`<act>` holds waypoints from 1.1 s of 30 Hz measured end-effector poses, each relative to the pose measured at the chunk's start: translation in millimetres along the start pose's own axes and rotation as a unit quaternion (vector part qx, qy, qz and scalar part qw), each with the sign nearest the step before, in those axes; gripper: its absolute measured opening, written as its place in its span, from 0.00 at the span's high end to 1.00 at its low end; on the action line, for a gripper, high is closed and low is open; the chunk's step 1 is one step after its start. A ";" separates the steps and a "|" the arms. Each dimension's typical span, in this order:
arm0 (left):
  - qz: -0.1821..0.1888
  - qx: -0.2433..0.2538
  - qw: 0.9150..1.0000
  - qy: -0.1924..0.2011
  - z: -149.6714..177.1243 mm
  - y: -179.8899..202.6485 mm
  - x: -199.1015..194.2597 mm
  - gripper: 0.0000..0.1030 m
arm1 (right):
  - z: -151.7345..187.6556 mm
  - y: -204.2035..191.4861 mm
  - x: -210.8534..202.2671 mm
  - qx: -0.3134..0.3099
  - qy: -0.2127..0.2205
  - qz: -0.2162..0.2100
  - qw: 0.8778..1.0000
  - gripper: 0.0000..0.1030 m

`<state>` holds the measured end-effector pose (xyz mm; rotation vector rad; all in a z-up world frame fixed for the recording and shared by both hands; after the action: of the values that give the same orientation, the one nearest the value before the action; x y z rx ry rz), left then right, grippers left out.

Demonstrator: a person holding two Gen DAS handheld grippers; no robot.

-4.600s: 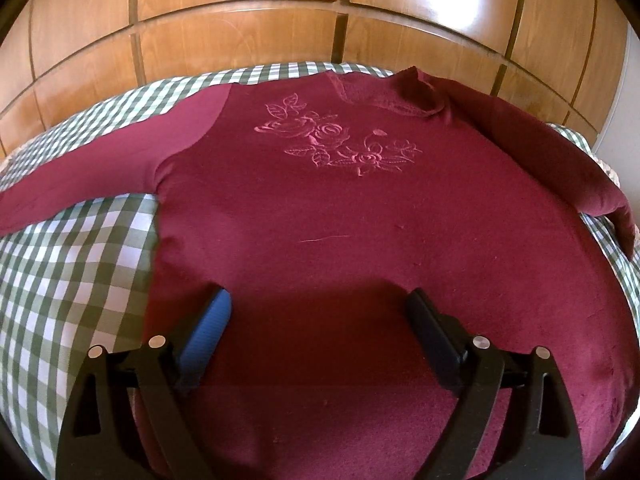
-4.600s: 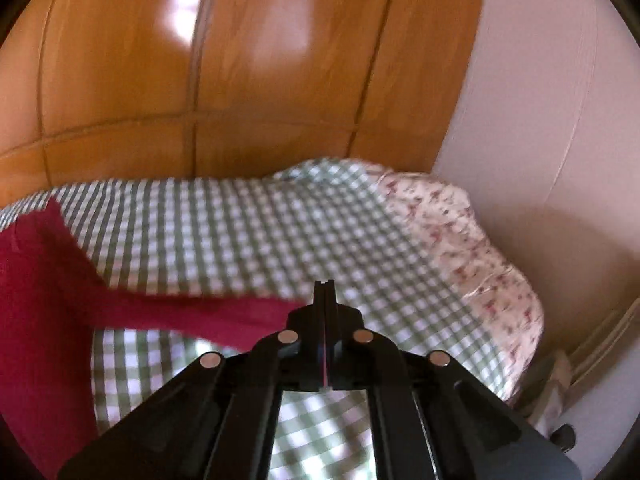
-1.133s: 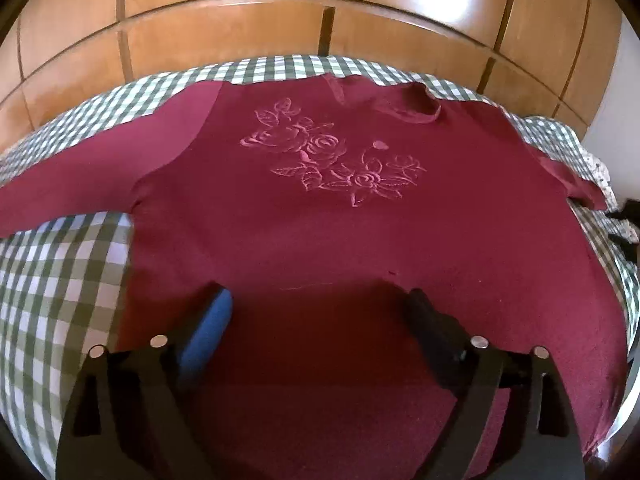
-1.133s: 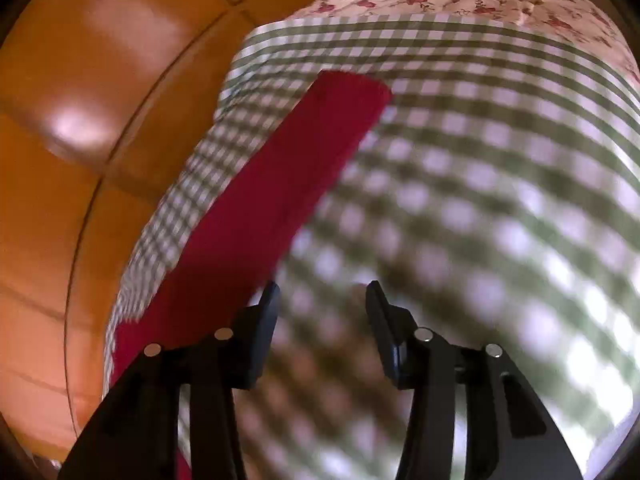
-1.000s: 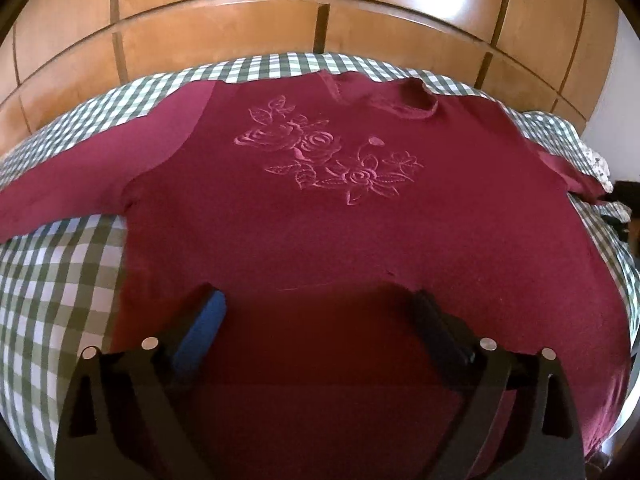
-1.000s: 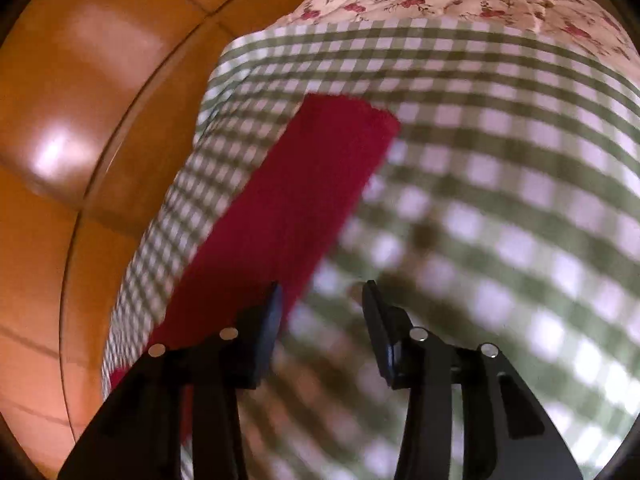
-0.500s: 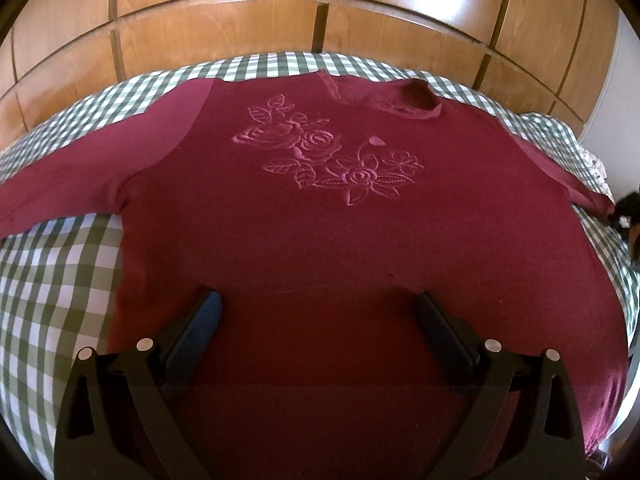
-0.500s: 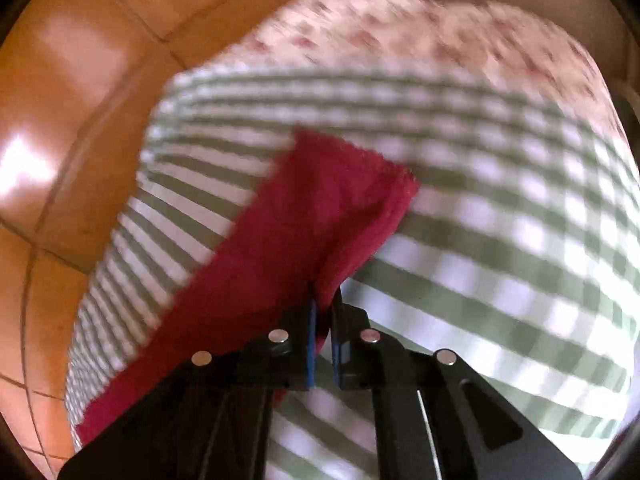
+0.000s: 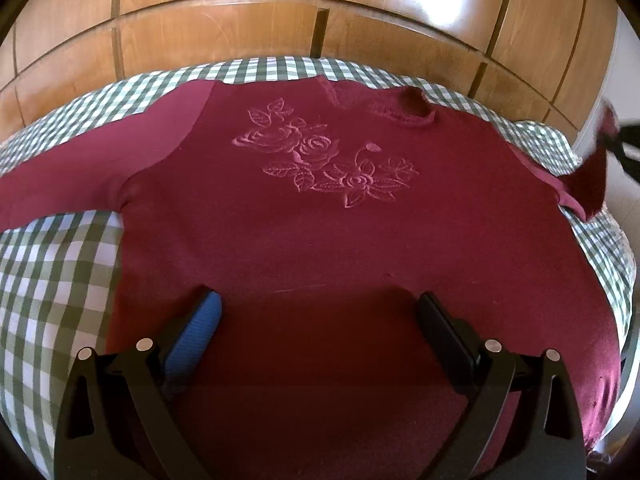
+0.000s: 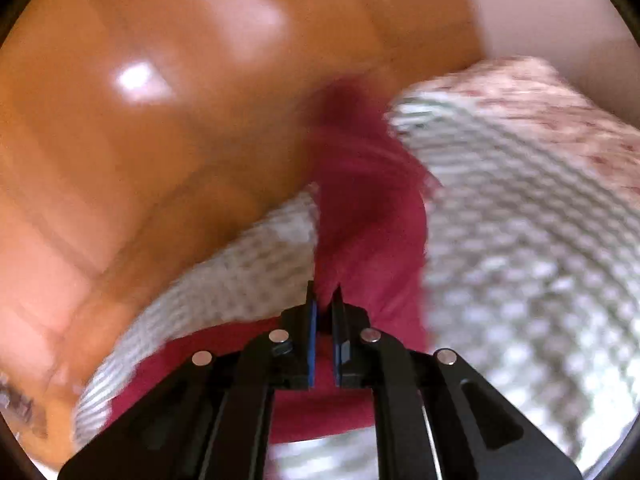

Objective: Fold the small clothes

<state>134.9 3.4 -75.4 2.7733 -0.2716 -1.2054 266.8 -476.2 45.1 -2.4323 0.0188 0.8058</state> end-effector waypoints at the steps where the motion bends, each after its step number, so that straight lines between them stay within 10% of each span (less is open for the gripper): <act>1: 0.002 -0.002 1.000 0.001 0.0 0.4 -0.6 0.06 | 6.4 -20.5 5.2 -0.010 -0.008 -0.018 1.000 0.95; 7: 0.020 -0.015 1.000 0.001 -1.1 -2.7 -3.7 0.06 | 86.3 -178.2 46.7 -0.092 -0.104 -0.157 0.978 0.92; 11: 0.030 -0.031 0.999 -0.005 -3.3 -8.1 -9.3 0.15 | 117.8 -218.3 36.7 -0.126 -0.106 -0.198 0.966 0.40; 15: 0.056 -0.082 0.995 -0.014 -11.6 -24.4 -17.6 0.33 | 127.4 -193.3 11.7 -0.122 -0.094 -0.199 0.968 0.28; 29: 0.077 -0.158 0.984 -0.034 -99.7 -31.8 39.7 0.34 | 143.2 -33.1 -10.0 0.018 -0.112 -0.131 0.985 0.12; 33: 0.102 -0.207 0.971 -0.067 -113.0 -37.8 70.8 0.67 | 129.6 -33.6 6.3 0.040 -0.107 -0.141 0.983 0.07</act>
<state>269.7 28.8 -55.4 2.2549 -0.2716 -1.2353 207.6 -379.1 -26.0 -2.1963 -0.3608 0.9102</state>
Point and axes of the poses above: each gripper's, at about its wrist camera, not at the fingertips, and x roughly the way its jaws point, y to its right, z to its underside, the point moved 2 cm from there along x, roughly the way its jaws point, and after that the axes turned 3 degrees about y, right-handed, at the moved point
